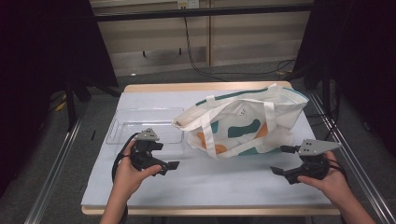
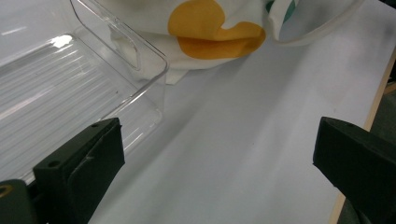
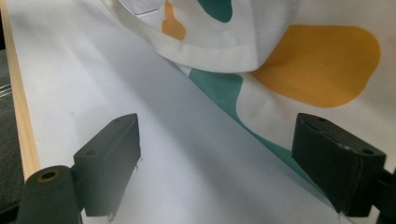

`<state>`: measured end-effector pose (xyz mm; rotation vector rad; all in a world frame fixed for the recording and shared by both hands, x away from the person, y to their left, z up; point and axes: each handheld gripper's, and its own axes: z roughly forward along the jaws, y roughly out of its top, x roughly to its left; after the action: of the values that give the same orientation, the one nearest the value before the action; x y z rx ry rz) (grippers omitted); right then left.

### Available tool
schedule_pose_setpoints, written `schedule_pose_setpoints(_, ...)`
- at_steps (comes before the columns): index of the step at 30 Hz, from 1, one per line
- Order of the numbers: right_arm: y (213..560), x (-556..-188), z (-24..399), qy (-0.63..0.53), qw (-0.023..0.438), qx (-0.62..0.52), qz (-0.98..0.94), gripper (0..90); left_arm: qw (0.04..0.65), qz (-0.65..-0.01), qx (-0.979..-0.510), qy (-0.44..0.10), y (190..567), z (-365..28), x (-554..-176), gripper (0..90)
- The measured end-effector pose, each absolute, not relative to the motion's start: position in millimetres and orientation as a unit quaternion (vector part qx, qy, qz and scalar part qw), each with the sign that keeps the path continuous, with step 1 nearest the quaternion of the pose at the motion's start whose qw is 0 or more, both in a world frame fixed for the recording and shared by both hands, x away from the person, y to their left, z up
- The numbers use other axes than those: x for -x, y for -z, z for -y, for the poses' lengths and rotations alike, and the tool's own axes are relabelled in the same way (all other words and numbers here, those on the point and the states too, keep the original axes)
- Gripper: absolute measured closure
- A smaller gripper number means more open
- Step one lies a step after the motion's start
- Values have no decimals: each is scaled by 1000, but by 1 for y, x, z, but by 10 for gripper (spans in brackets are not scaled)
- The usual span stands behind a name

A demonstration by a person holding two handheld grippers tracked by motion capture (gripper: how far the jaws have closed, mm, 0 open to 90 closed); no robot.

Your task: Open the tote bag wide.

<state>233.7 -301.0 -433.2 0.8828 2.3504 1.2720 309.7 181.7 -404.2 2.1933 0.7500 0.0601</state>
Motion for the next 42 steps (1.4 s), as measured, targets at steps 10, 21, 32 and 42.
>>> schedule_pose_setpoints(10,424,-238,296,-448,157,-297,-828,159,396,-296,-869,-21,396,-179,-320,20)
schedule_pose_setpoints(21,415,-240,298,-455,155,-296,-825,164,391,-294,-872,-18,389,-176,-327,20)
schedule_pose_setpoints(32,405,-241,301,-458,159,-294,-823,169,392,-292,-872,-16,379,-175,-332,20)
schedule_pose_setpoints(42,396,-243,301,-466,153,-289,-823,174,380,-287,-879,-12,375,-172,-336,21)
